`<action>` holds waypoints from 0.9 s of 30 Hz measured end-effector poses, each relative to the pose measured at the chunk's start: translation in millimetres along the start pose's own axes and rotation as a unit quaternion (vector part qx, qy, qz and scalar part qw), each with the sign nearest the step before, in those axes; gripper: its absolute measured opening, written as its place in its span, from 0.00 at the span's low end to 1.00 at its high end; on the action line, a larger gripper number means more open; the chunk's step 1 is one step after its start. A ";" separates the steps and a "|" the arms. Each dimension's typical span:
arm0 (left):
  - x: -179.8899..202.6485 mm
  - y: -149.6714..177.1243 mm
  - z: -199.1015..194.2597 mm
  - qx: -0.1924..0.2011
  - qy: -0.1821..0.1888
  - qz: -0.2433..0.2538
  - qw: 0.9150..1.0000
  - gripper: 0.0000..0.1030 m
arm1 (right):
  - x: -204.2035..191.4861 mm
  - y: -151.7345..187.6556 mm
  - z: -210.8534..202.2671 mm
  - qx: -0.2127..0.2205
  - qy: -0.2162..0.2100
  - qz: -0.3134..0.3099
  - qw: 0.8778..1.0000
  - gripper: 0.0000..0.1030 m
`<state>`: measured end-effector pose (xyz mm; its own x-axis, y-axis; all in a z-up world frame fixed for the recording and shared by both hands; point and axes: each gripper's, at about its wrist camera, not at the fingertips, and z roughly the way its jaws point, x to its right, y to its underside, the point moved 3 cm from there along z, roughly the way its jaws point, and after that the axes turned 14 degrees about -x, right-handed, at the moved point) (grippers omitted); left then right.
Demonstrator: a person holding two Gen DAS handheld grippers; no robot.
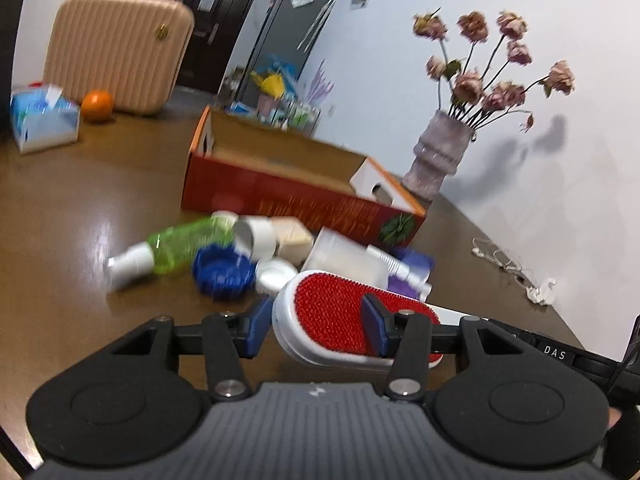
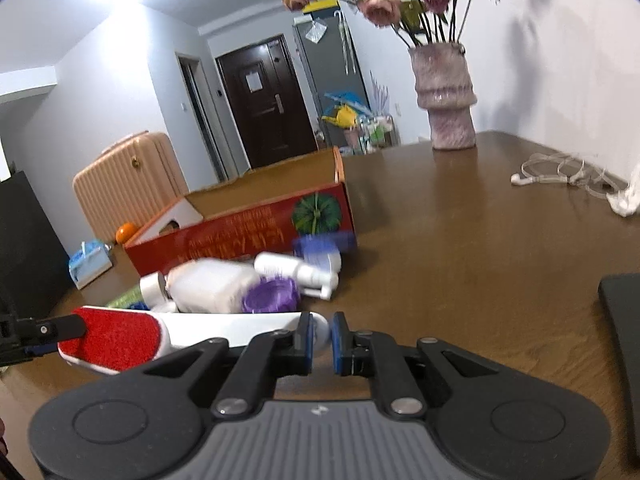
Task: Organize rigid objects
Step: 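Carry the lint brush into the cardboard box and open the left gripper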
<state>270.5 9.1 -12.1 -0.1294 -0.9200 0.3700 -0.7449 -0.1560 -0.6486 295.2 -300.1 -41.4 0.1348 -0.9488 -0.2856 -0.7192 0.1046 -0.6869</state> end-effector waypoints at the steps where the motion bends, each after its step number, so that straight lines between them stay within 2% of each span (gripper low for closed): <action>1: 1.3 -4.3 -0.6 0.004 0.001 0.002 1.000 0.48 | -1.5 -5.0 -1.2 0.006 0.000 -0.002 1.000 0.09; 4: 2.0 -22.7 -0.3 0.013 0.004 0.001 1.000 0.48 | -5.3 -28.6 1.0 0.019 -0.003 -0.009 1.000 0.09; 7: 0.7 -54.2 3.9 0.024 0.001 0.004 1.000 0.48 | -8.9 -67.2 14.9 0.022 -0.012 -0.020 0.999 0.09; 13: -11.7 -142.1 36.8 0.010 -0.012 -0.016 1.000 0.48 | -10.3 -160.1 71.0 0.002 -0.046 -0.013 0.999 0.10; 20: -47.4 -241.6 113.2 -0.026 -0.031 -0.021 0.999 0.48 | -8.2 -264.1 169.4 -0.063 -0.050 0.006 0.997 0.10; 24: -76.3 -273.1 162.9 -0.054 -0.030 -0.053 0.997 0.48 | -7.1 -294.7 231.9 -0.091 -0.030 0.019 0.995 0.10; 27: -94.3 -284.8 194.6 -0.074 -0.041 -0.075 0.994 0.50 | -6.9 -300.3 266.1 -0.110 -0.022 0.022 0.993 0.10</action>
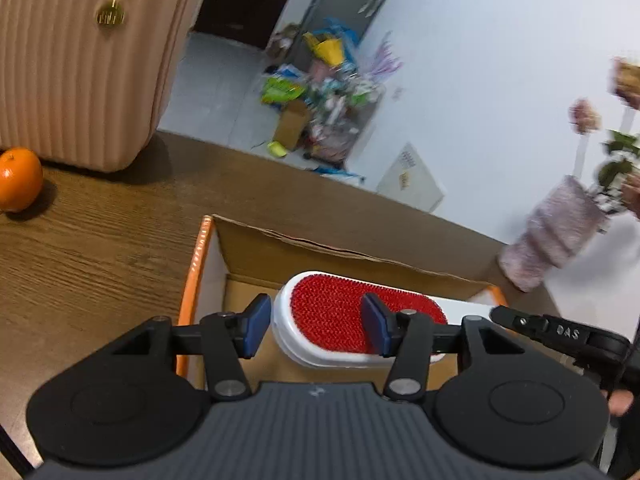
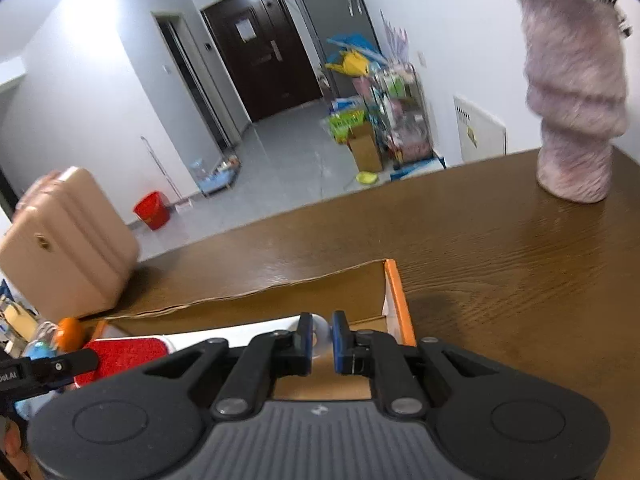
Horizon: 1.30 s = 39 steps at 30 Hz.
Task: Organize rigid objects
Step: 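Carry the lint brush into the cardboard box and open the left gripper, then withdraw the left gripper from the box toward the blue bottle cap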
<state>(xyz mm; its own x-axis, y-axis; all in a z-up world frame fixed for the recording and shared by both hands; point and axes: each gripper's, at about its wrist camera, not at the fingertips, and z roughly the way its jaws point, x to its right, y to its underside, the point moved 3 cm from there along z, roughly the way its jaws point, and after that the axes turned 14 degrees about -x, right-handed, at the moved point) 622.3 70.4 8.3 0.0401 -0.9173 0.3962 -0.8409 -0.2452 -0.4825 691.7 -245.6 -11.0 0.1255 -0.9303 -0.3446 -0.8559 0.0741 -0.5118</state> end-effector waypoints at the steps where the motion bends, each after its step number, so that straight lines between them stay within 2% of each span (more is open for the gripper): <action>1: -4.3 -4.8 9.3 -0.006 -0.006 -0.006 1.000 0.50 | -1.9 -2.5 9.8 -0.005 0.005 -0.004 1.000 0.09; 4: -9.0 -14.0 29.3 -0.014 -0.030 -0.006 0.999 0.55 | -5.4 -7.4 31.1 -0.006 0.020 -0.012 1.000 0.11; 6: -10.1 -19.5 41.1 -0.019 -0.034 0.000 0.999 0.58 | -7.9 -7.8 36.7 0.000 0.029 -0.012 1.000 0.13; 9: -4.6 -22.6 41.2 0.003 -0.048 0.015 0.999 0.64 | -15.9 -7.4 36.2 0.001 0.031 -0.034 0.999 0.13; 11: 0.9 -20.4 34.6 0.010 -0.043 0.033 0.998 0.68 | -20.7 -5.9 29.4 0.006 0.041 -0.051 0.998 0.15; 14: 8.9 -15.2 16.5 0.026 -0.056 0.058 0.996 0.72 | -18.7 -5.9 9.9 0.017 0.033 -0.052 0.998 0.19; 16: 12.1 -7.7 0.8 0.027 -0.057 0.073 0.995 0.79 | -18.6 -2.4 -6.9 0.016 0.026 -0.061 0.998 0.26; 20: 18.3 9.0 -34.0 0.031 -0.076 0.098 0.992 0.82 | -21.1 12.4 -47.4 0.020 0.031 -0.092 0.995 0.36; 23: 18.5 30.5 -68.5 0.038 -0.090 0.104 0.990 0.87 | -20.7 28.4 -85.6 0.033 0.034 -0.113 0.993 0.41; 25: 18.8 46.7 -88.5 0.043 -0.101 0.111 0.988 0.92 | -20.7 45.2 -114.0 0.041 0.034 -0.125 0.991 0.50; 26: 19.6 53.2 -95.0 0.041 -0.105 0.118 0.987 0.92 | -20.8 53.1 -126.7 0.046 0.034 -0.131 0.990 0.52; 29: 24.8 84.2 -124.1 0.045 -0.128 0.147 0.980 0.95 | -23.6 80.2 -166.1 0.062 0.037 -0.149 0.986 0.54; 31: 28.0 105.7 -144.7 0.057 -0.132 0.160 0.977 0.97 | -29.0 100.0 -189.4 0.074 0.035 -0.163 0.983 0.60; 36: 26.1 174.9 -186.8 0.085 -0.118 0.160 0.976 0.99 | -40.3 167.8 -239.0 0.119 0.023 -0.185 0.975 0.66; 38: 25.9 210.2 -200.9 0.104 -0.123 0.163 0.973 1.00 | -42.6 199.7 -252.1 0.135 0.016 -0.190 0.972 0.68; 39: 25.9 226.4 -207.0 0.118 -0.124 0.169 0.971 1.00 | -43.3 216.6 -257.0 0.145 0.015 -0.192 0.970 0.72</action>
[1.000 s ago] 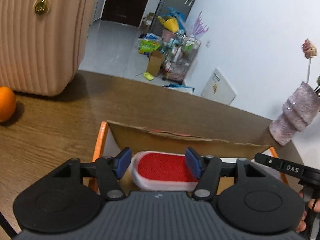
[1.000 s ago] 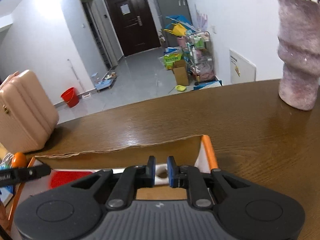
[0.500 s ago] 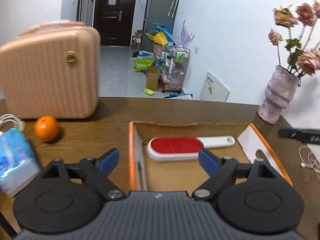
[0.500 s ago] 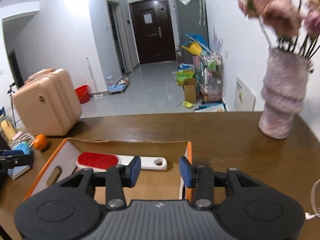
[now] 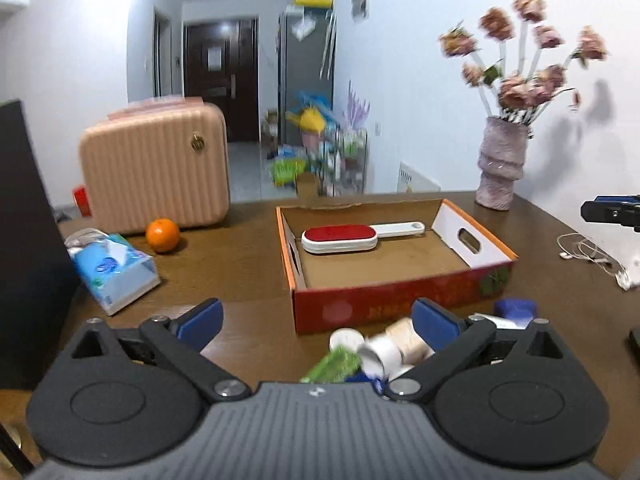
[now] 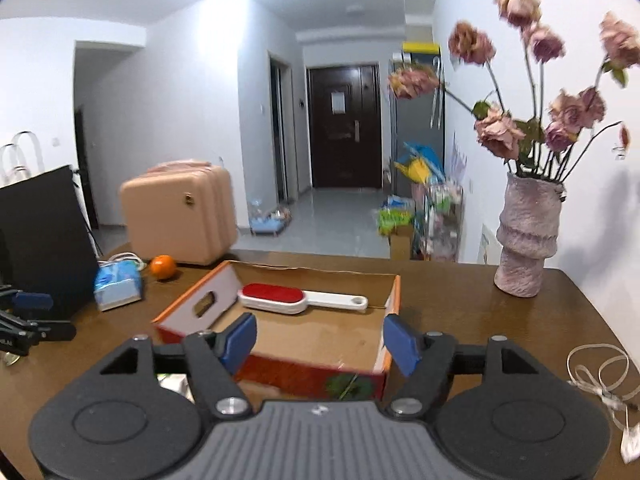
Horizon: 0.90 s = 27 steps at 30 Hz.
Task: Organize rigid objects
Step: 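Withdraw the left gripper from the box toward the blue bottle cap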
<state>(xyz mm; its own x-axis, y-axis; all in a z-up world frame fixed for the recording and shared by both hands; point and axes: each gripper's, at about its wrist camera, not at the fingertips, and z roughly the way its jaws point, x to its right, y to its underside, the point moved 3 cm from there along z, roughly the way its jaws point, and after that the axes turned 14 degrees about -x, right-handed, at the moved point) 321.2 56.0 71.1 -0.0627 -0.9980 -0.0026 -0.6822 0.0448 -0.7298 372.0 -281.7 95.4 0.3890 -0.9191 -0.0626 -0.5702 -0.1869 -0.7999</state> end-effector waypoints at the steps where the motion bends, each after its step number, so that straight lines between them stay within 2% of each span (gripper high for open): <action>1: 2.9 13.5 -10.0 0.013 -0.005 0.003 1.000 1.00 | -6.2 14.2 -8.7 0.010 0.002 -0.004 1.000 0.76; 3: 9.5 43.7 -29.6 0.041 -0.022 0.009 0.999 1.00 | -20.0 43.2 -21.1 0.026 0.013 0.005 1.000 0.77; 6: 18.2 85.2 -48.5 0.063 -0.037 0.016 0.997 1.00 | -43.2 84.0 -34.5 0.028 0.023 -0.008 0.999 0.77; 9: 21.9 117.8 -55.5 0.055 -0.038 0.006 0.998 1.00 | -70.2 120.8 -45.5 0.036 0.032 -0.032 0.998 0.82; 12: 22.3 146.5 -66.3 0.050 -0.017 -0.019 0.998 1.00 | -92.1 157.3 -57.4 0.051 0.030 -0.004 0.998 0.88; 15: 26.6 167.1 -75.4 0.044 0.003 -0.016 0.999 1.00 | -109.0 188.0 -61.9 0.043 0.000 0.002 0.999 0.88; 18: 34.9 173.5 -76.5 0.041 0.007 -0.001 0.999 1.00 | -116.6 197.2 -62.1 0.030 0.007 -0.017 0.999 0.88; 22: 43.7 170.1 -65.2 0.037 0.015 -0.013 0.999 1.00 | -110.0 196.4 -55.0 0.024 0.007 0.011 1.000 0.87; 24: 47.0 173.1 -55.9 0.027 0.020 -0.015 0.999 1.00 | -107.8 197.5 -44.8 0.014 0.020 0.019 1.000 0.86; 27: 50.9 173.4 -37.4 0.006 0.013 -0.008 1.000 1.00 | -104.8 197.8 -25.5 -0.005 0.023 0.036 0.999 0.78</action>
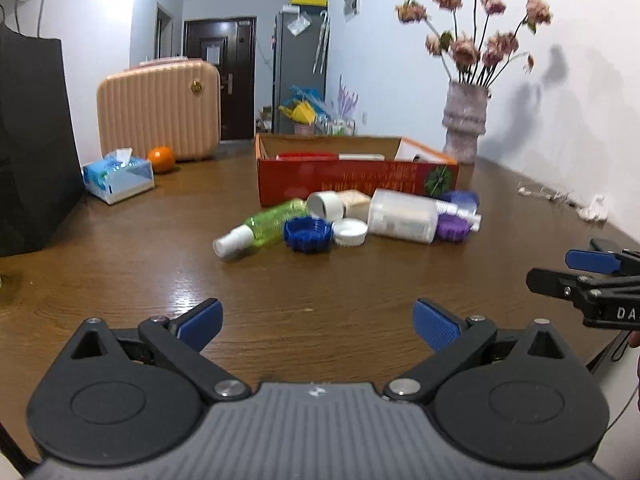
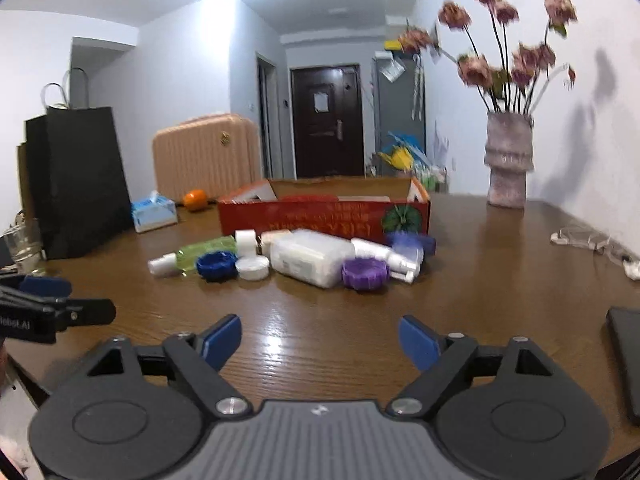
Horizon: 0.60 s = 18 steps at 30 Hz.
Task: Organize rigid objects
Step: 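Withdraw the left gripper from the box toward the blue bottle cap, then grasp the blue cap with the left gripper while the right grasps the white cap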
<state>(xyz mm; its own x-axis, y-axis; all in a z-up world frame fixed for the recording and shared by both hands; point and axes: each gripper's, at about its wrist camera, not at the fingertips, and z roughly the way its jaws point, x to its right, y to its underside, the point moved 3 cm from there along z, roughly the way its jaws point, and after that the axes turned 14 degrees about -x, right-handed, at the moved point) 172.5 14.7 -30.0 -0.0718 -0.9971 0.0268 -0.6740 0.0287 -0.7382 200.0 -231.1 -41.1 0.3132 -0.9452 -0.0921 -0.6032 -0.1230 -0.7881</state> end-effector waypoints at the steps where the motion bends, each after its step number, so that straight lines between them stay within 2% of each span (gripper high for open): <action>1: -0.4 -0.8 5.3 -0.005 -0.001 -0.001 1.000 1.00 | 1.2 -0.4 5.1 -0.005 -0.005 0.004 1.000 0.72; 6: 0.7 -22.7 39.1 -0.024 -0.014 0.003 1.000 0.93 | 0.5 -16.4 37.0 -0.030 -0.035 0.008 0.999 0.61; 9: 1.7 -43.6 62.9 -0.023 -0.016 0.005 1.000 0.85 | -2.7 -31.0 52.1 -0.036 -0.047 0.002 0.998 0.60; 13: 0.1 -69.8 105.1 -0.049 -0.015 -0.005 0.999 0.74 | -1.3 -51.6 72.4 -0.044 -0.057 0.005 0.997 0.60; 18: -6.2 -86.4 135.5 -0.061 -0.004 -0.017 0.998 0.73 | -4.6 -65.8 97.7 -0.068 -0.072 -0.004 0.995 0.60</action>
<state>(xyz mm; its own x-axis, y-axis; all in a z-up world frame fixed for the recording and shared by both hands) 330.7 8.8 -57.8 -0.0420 -0.9981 0.0454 -0.7602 0.0025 -0.6496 309.9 -189.1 -48.2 0.4148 -0.8920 -0.1798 -0.6910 -0.1802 -0.7000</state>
